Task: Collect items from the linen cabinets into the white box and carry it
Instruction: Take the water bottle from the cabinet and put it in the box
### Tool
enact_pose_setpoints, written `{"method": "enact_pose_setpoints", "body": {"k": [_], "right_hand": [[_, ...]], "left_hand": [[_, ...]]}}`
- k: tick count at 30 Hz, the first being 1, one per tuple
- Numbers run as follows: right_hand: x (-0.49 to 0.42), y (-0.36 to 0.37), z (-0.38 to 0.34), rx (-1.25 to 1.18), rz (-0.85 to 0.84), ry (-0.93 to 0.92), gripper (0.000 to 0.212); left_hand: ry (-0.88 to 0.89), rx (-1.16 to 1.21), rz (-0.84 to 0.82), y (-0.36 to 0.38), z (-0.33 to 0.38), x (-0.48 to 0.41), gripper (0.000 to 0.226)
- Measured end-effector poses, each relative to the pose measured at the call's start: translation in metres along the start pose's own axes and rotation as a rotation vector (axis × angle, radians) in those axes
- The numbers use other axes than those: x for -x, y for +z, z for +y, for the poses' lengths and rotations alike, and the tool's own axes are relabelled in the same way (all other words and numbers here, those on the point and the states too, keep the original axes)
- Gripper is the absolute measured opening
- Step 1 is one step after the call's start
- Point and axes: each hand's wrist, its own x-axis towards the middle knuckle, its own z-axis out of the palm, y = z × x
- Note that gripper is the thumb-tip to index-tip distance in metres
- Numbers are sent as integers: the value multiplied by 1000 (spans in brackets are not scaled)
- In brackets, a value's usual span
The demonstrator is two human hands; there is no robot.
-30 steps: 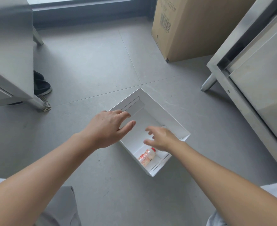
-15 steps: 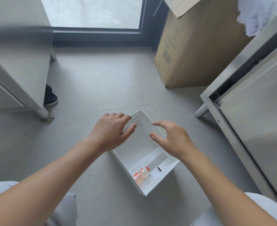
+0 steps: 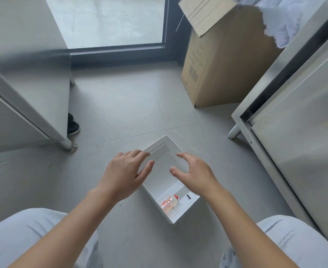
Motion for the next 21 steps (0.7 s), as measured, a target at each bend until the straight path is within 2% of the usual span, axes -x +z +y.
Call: {"method": "enact_pose_setpoints", "body": {"k": [3, 7, 12, 17, 21], "right_hand": [[20, -55, -52, -7, -12, -16, 63], [43, -166, -144, -20, 38, -67, 59], [80, -322, -258, -47, 131, -118, 62], [109, -469, -359, -100, 231, -168, 60], [130, -566, -421, -81, 291, -191, 60]], "left_hand": [[-7, -4, -50, -73, 32, 6, 52], [-30, -32, -29, -213, 77, -6, 56], [-25, -57, 85, -395, 136, -24, 46], [-18, -67, 160, -560, 189, -45, 49], [34, -53, 280, -668, 225, -55, 50]]}}
